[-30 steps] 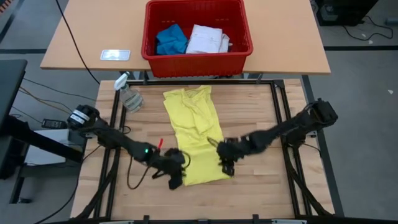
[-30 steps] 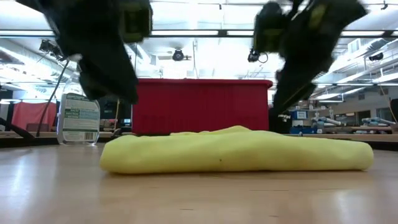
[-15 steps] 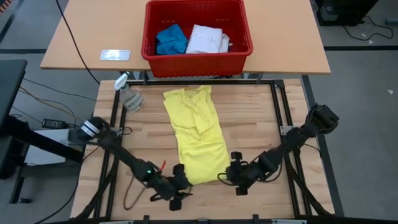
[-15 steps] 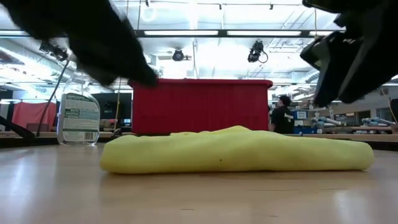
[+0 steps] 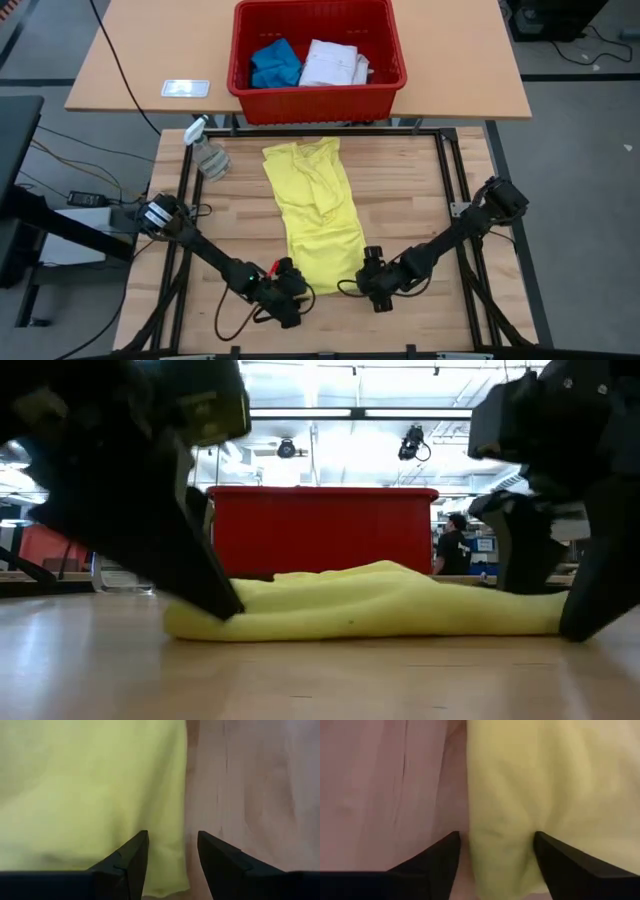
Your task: Fold Laundry from Bin
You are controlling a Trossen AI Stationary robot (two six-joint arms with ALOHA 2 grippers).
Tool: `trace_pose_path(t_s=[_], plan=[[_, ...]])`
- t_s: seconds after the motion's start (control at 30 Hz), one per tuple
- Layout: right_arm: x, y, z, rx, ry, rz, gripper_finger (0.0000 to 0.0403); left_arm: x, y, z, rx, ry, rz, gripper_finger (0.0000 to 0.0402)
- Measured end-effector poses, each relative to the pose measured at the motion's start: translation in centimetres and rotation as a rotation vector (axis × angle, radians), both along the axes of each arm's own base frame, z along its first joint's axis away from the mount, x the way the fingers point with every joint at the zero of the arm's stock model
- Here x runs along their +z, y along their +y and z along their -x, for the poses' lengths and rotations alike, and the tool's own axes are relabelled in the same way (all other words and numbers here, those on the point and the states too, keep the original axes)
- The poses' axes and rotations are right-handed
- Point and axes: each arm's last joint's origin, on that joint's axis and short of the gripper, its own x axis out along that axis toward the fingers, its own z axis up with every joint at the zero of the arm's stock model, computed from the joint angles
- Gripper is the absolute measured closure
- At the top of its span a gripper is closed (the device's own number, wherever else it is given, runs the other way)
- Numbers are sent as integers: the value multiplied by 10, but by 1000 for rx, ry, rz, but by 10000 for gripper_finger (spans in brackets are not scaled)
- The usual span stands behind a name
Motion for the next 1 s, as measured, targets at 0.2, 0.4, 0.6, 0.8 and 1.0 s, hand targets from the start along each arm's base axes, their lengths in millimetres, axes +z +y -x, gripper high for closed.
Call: trace_pose_path(t_s=[0.2,0.4,0.6,0.8,1.0], plan=[[-2,2,-1,-167,28,-122,242,-5,-9,4,28,18,107,273],[8,14,8,-159,42,-236,372,-1,-31,12,-35,-18,216,385],[18,39,16,-121,88,-459,378,19,-59,12,-61,-73,352,396],[47,69,15,-45,129,-633,390,65,-88,3,-106,-89,388,399],[77,59,11,-109,94,-604,390,99,-76,-4,40,79,233,400]])
